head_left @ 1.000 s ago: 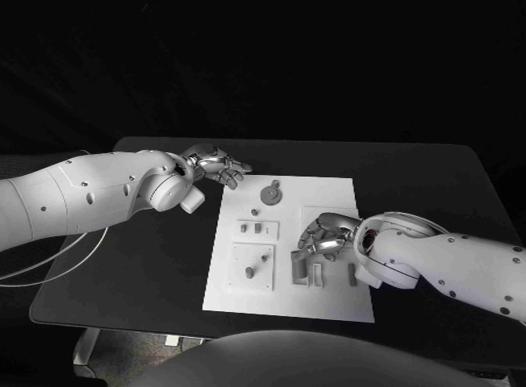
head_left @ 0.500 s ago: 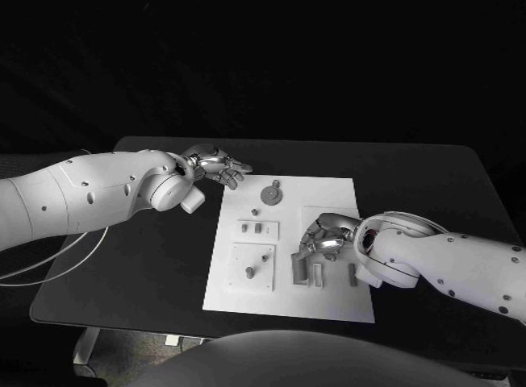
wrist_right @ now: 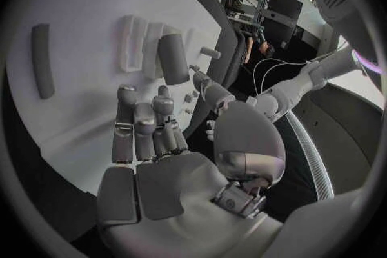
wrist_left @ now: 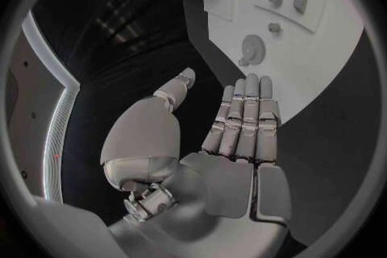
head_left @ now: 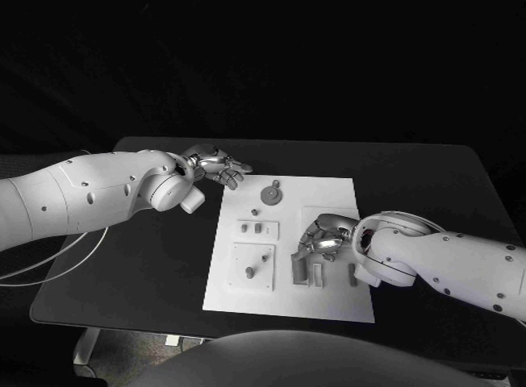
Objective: Assemble the parts on the task board
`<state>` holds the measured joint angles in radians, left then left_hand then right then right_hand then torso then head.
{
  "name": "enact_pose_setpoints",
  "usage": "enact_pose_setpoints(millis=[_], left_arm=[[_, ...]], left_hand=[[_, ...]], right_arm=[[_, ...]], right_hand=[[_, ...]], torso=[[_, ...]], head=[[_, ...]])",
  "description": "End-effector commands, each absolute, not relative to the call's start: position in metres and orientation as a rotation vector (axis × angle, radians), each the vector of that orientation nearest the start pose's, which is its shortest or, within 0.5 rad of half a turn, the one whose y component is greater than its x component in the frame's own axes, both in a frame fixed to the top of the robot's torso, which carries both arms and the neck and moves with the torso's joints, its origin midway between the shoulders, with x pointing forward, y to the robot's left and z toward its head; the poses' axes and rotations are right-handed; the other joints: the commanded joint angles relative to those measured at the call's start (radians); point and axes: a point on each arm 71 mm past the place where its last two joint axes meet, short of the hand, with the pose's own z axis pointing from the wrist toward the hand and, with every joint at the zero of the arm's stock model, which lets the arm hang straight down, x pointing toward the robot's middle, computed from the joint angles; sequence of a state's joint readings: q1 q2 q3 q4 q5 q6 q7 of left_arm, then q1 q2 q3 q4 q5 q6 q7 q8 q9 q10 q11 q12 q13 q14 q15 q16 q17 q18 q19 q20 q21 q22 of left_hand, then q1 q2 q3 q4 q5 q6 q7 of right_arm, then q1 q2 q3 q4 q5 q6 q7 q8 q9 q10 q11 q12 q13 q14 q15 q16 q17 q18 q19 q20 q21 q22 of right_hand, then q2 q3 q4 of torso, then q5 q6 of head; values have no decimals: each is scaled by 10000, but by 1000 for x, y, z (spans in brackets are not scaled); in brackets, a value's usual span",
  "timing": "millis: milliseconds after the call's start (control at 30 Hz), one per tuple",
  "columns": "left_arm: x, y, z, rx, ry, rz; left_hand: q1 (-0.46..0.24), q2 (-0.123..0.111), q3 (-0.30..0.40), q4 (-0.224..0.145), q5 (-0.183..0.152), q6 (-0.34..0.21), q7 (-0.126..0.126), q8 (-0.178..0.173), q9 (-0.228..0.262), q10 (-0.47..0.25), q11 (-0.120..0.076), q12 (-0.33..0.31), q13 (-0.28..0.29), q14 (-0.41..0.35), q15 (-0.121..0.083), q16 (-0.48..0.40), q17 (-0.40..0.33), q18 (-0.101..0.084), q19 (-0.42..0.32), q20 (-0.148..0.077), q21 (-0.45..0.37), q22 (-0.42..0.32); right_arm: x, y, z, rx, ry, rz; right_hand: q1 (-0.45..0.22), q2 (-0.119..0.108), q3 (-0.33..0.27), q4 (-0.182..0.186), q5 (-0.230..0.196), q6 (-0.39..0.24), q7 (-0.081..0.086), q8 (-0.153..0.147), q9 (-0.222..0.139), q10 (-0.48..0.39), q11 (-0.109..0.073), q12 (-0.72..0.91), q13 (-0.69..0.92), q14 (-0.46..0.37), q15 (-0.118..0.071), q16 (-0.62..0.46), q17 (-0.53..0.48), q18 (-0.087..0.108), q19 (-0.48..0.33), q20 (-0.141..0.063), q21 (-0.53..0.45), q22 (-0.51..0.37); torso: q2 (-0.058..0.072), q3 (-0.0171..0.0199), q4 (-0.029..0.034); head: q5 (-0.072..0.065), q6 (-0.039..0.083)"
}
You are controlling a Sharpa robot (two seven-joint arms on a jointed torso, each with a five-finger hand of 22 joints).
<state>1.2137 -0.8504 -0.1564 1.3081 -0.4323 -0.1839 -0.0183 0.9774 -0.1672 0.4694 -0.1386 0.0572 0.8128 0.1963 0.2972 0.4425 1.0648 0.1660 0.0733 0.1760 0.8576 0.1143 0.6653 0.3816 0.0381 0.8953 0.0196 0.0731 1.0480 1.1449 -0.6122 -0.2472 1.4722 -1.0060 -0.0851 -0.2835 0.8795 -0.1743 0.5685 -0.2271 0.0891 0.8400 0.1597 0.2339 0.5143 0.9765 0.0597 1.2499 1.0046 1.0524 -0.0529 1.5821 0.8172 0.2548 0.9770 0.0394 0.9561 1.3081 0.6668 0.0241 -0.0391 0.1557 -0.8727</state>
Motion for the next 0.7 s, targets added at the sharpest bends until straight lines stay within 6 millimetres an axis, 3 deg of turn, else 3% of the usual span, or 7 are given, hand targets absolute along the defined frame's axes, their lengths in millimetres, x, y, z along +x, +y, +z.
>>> enact_pose_setpoints(millis=[33,233,400,700], left_arm=[[503,276,-245,-8906,19350,-9462],[503,277,-245,-8921,19346,-9431],[503,277,-245,-8919,19366,-9424],[503,277,-245,-8904,19399,-9399]], left_hand=[[-21,-124,-11,70,0,-105,10,-12,-19,-83,24,-25,-17,-58,34,-38,14,153,-69,-13,-31,-15],[-35,-134,-3,109,0,-123,19,-18,-22,-92,28,-24,-20,-61,36,-47,26,152,-72,-11,-32,-17],[-44,-139,3,134,0,-128,21,-19,-22,-95,29,-24,-21,-62,36,-50,33,152,-73,-10,-32,-19],[-71,-143,17,200,0,-128,22,-13,-20,-103,31,-21,-25,-62,37,-59,50,154,-74,-9,-31,-22]], right_arm=[[426,-111,-308,295,23614,7385],[426,-111,-310,52,23833,7278],[424,-110,-312,-116,24089,7224],[423,-109,-313,-255,24205,7318]], right_hand=[[-18,-121,1,74,21,-231,154,-57,-39,-59,31,53,-11,14,101,28,-15,70,-97,-4,-22,128],[-41,-315,76,280,21,-414,238,-141,-139,-197,116,77,-36,-81,185,42,-11,70,-152,23,-44,135],[-42,-304,98,365,14,-355,237,-94,-144,-231,119,104,-45,-110,196,62,-5,70,-177,35,-44,144],[-38,163,-60,351,5,350,3,348,-35,-168,-102,219,-121,-107,15,138,-13,70,-221,43,16,176]], torso=[[2,-2,3],[2,-4,4],[3,-10,6],[2,-7,2]], head=[[-8,1],[-4,1],[1,1],[2,1]])
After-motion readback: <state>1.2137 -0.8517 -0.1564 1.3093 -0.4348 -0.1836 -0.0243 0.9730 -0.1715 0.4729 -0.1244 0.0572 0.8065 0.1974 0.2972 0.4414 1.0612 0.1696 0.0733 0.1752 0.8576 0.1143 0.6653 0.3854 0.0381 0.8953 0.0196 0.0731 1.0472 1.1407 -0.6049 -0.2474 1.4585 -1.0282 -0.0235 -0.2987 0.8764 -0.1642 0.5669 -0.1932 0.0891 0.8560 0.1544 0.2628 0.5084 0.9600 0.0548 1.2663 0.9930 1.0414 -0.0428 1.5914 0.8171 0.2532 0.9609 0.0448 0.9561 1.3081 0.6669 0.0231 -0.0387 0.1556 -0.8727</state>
